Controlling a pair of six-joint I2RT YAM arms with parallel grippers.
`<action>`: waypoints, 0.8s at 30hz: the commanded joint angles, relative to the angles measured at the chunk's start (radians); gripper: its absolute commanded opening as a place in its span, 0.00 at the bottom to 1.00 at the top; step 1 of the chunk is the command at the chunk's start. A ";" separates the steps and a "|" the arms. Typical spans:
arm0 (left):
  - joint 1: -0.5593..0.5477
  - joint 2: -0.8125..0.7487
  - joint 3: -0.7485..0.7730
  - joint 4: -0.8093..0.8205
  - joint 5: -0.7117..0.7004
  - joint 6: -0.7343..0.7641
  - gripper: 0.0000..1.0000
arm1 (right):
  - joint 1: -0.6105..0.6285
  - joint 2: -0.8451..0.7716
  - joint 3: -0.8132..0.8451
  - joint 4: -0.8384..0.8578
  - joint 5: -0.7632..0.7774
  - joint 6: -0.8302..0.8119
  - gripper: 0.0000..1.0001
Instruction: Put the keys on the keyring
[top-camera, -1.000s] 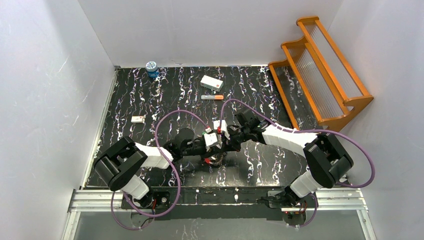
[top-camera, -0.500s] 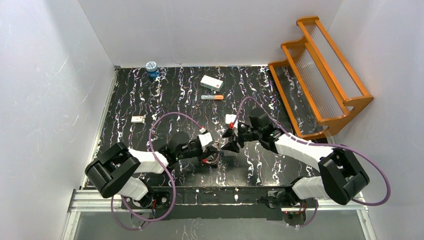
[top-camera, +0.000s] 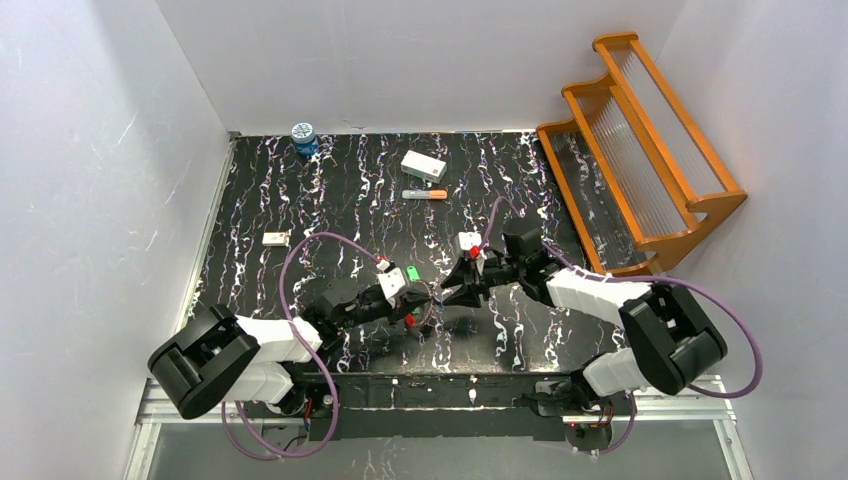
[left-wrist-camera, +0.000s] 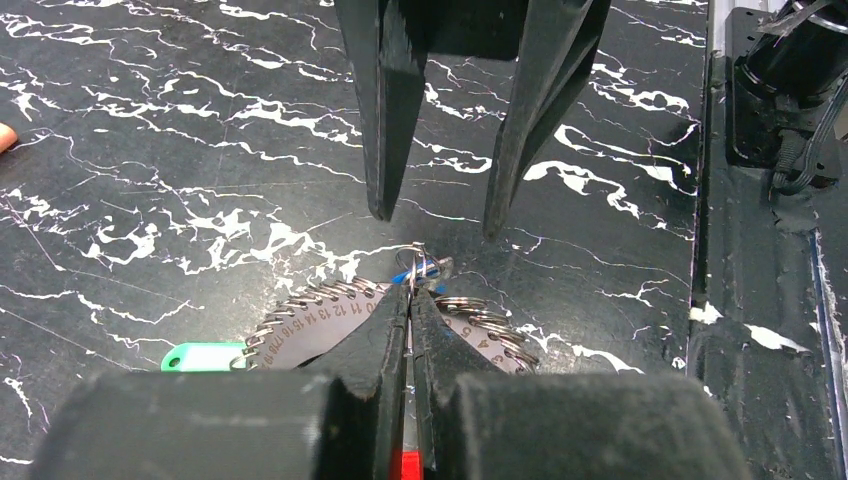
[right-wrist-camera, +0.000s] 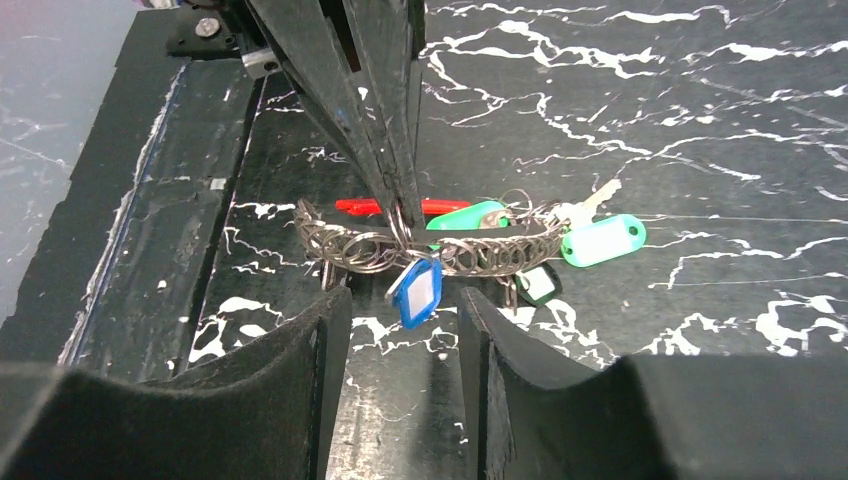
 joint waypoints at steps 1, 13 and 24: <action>-0.004 -0.029 -0.009 0.078 -0.002 -0.009 0.00 | 0.000 0.049 0.038 0.077 -0.091 0.004 0.51; -0.004 -0.018 -0.006 0.081 -0.004 -0.012 0.00 | 0.003 0.144 0.086 0.125 -0.120 0.029 0.57; -0.004 -0.018 -0.005 0.083 -0.008 -0.009 0.00 | 0.013 0.194 0.116 0.082 -0.061 0.031 0.31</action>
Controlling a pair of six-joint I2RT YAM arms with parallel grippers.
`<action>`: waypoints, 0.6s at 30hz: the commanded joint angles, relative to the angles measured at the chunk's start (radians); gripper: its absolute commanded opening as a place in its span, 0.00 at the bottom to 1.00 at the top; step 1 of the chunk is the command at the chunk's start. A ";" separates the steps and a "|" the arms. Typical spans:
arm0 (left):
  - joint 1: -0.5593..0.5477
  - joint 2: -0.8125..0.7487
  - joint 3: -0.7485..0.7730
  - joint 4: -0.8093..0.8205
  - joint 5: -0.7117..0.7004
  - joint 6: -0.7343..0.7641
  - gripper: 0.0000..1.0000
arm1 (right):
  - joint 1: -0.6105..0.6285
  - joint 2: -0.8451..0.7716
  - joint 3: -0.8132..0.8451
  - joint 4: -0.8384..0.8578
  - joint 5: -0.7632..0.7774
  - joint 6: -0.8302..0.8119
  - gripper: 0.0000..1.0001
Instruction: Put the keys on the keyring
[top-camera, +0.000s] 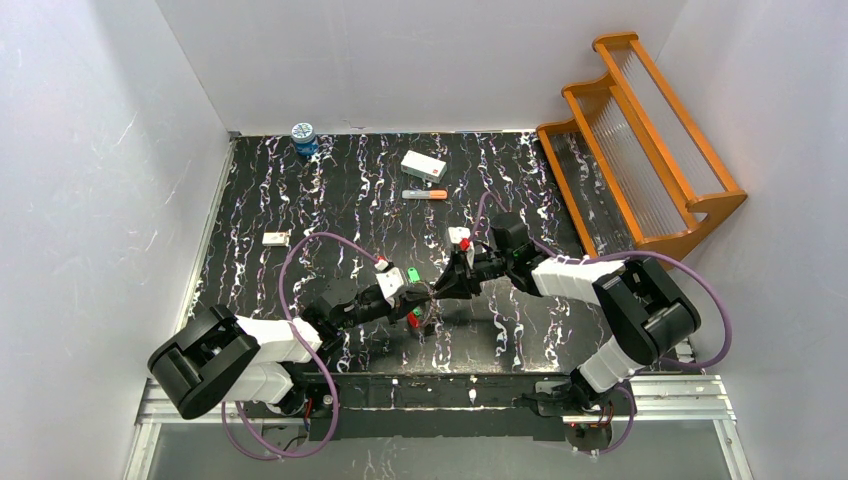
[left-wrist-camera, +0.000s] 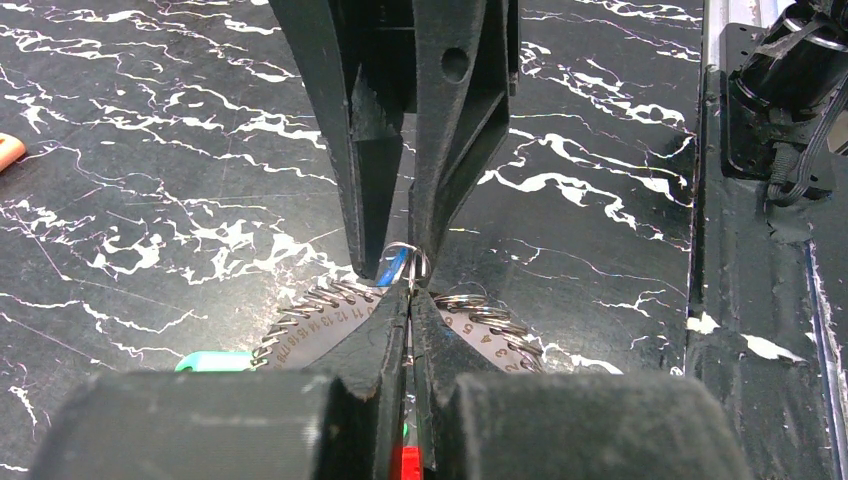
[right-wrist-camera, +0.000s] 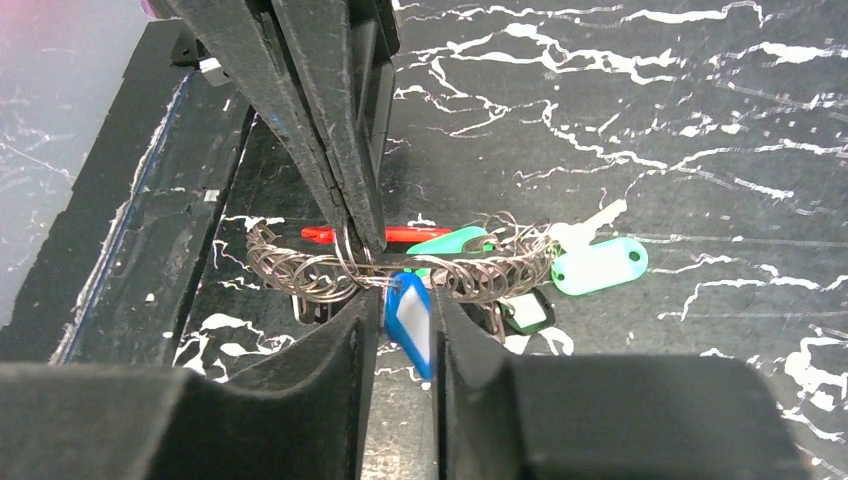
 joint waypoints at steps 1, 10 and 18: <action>-0.003 -0.015 0.001 0.047 -0.010 0.003 0.00 | 0.005 0.012 0.041 -0.004 0.016 -0.001 0.29; -0.004 -0.017 0.003 0.054 -0.019 0.003 0.00 | 0.005 0.032 0.046 -0.120 0.012 -0.067 0.01; -0.004 -0.013 0.003 0.078 -0.029 -0.006 0.00 | 0.036 0.050 0.085 -0.269 0.120 -0.175 0.01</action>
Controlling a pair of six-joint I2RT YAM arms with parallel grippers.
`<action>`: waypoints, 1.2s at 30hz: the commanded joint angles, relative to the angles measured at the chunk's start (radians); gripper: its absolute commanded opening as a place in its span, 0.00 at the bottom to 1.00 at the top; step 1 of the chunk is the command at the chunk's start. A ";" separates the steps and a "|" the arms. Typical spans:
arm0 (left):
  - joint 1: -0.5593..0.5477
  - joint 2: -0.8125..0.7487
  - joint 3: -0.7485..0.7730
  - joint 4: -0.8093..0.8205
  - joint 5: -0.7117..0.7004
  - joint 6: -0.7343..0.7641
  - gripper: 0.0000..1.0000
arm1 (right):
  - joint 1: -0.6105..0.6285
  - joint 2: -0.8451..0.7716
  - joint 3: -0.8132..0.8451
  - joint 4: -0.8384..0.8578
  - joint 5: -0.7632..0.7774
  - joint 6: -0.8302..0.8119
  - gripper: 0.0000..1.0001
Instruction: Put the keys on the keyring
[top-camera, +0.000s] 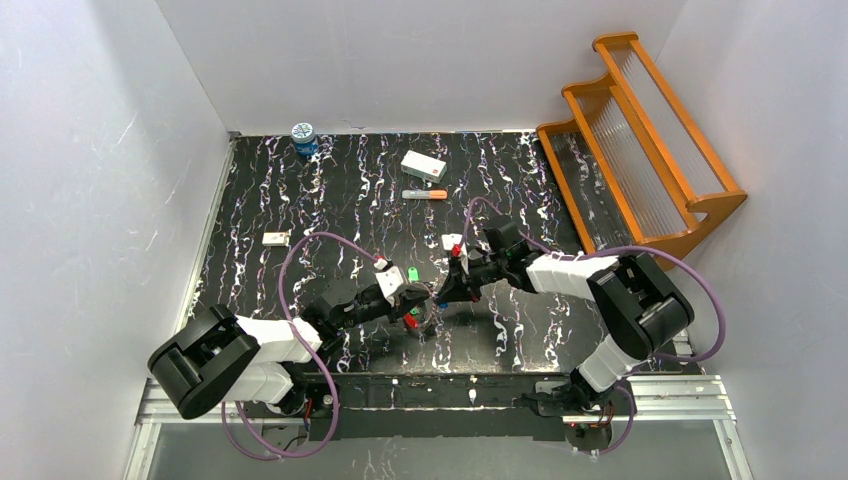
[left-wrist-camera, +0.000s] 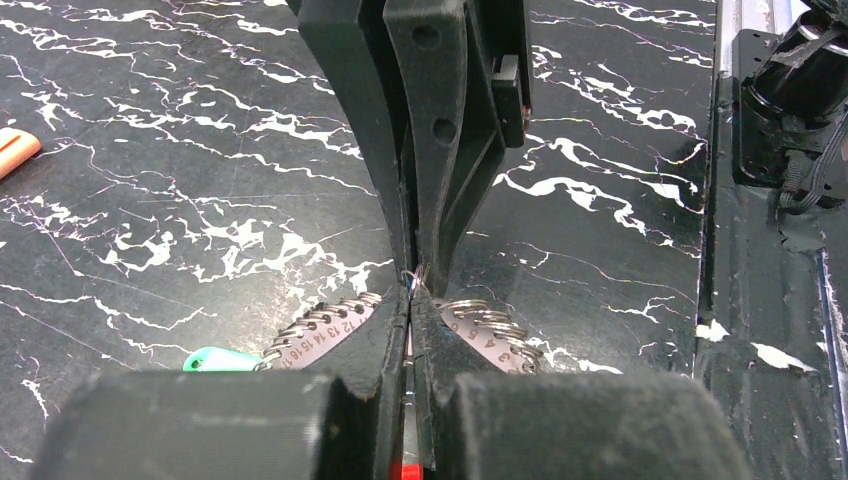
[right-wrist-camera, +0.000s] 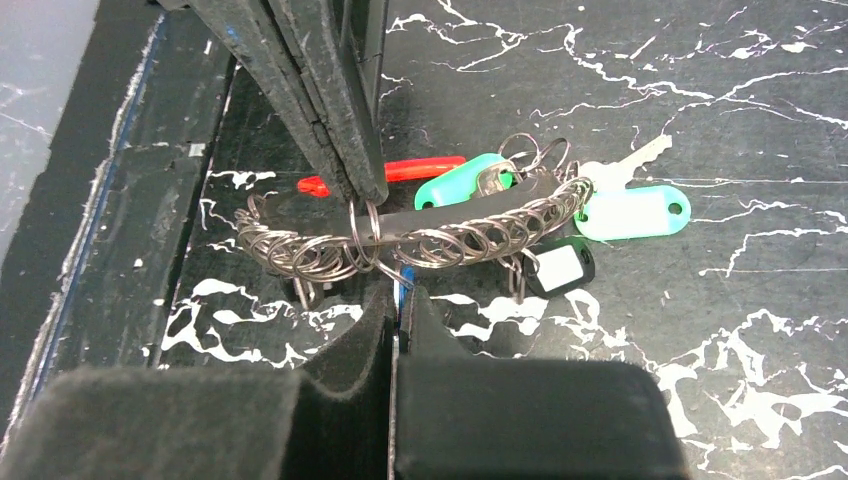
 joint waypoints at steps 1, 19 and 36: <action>-0.003 -0.011 0.004 0.075 -0.009 -0.006 0.00 | 0.029 0.019 0.058 -0.105 0.085 -0.082 0.01; -0.004 -0.005 -0.002 0.088 -0.008 -0.011 0.00 | 0.061 -0.171 -0.093 0.153 0.213 0.059 0.50; -0.004 -0.011 -0.004 0.089 -0.003 -0.012 0.00 | 0.060 -0.135 -0.111 0.378 0.110 0.213 0.15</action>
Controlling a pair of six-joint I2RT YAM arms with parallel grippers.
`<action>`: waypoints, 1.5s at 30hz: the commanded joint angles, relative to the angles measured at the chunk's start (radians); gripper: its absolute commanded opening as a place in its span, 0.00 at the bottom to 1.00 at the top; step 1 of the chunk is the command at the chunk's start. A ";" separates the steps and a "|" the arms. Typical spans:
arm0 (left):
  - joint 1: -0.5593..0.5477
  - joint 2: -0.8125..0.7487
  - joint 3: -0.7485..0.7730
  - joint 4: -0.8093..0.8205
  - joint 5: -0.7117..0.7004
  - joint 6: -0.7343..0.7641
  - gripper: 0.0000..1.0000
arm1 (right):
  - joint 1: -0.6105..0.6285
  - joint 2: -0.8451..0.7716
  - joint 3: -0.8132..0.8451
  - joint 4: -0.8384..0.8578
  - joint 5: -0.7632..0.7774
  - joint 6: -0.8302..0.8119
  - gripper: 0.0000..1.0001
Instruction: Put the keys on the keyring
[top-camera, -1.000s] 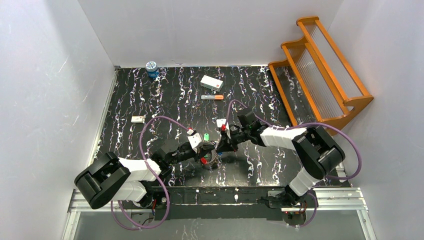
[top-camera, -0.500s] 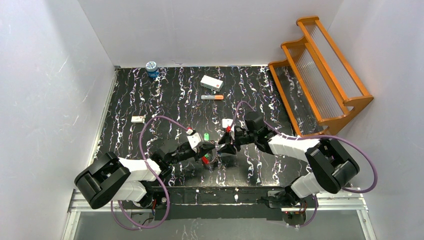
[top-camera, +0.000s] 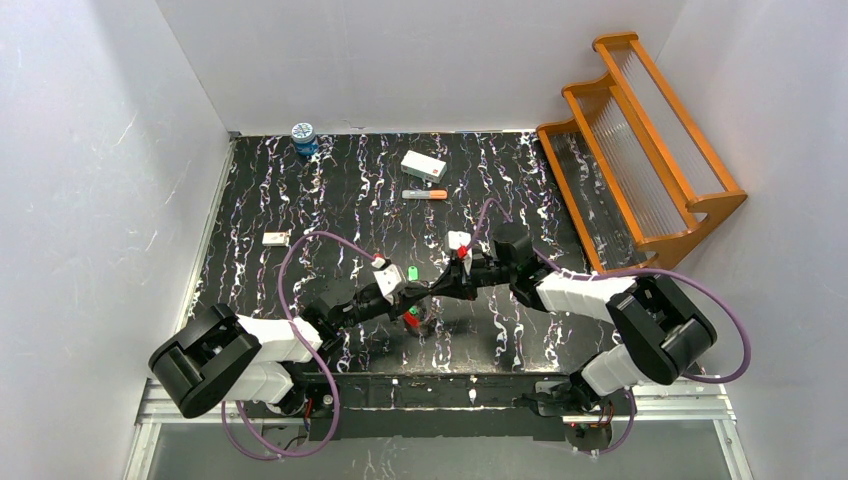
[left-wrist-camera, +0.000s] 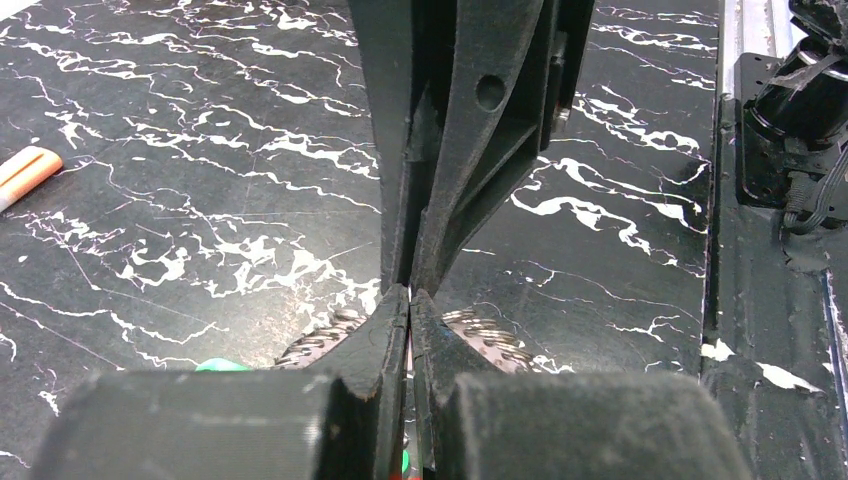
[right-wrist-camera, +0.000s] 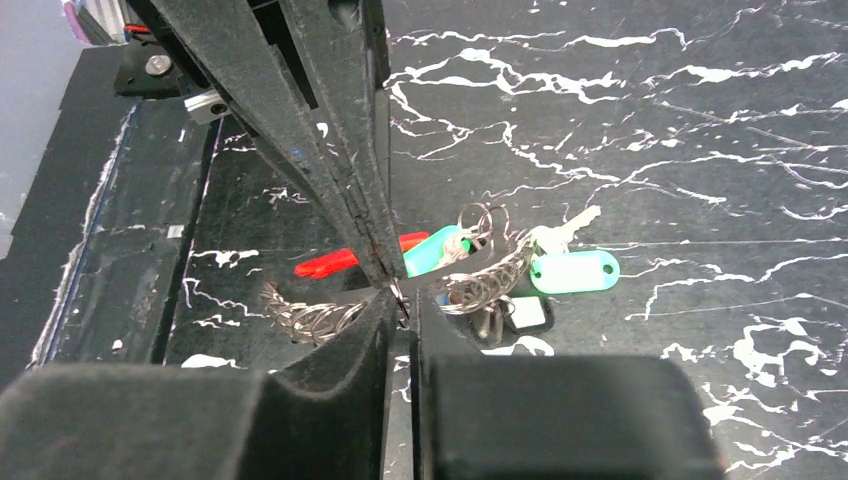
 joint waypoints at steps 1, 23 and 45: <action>-0.005 -0.019 -0.004 0.044 0.004 0.002 0.00 | 0.000 0.014 0.013 0.066 -0.050 0.020 0.09; -0.005 -0.015 0.036 -0.163 -0.058 0.168 0.51 | 0.028 0.115 0.367 -0.891 0.230 -0.349 0.01; -0.008 0.074 0.058 -0.204 0.054 0.196 0.34 | 0.158 0.209 0.481 -0.968 0.300 -0.331 0.01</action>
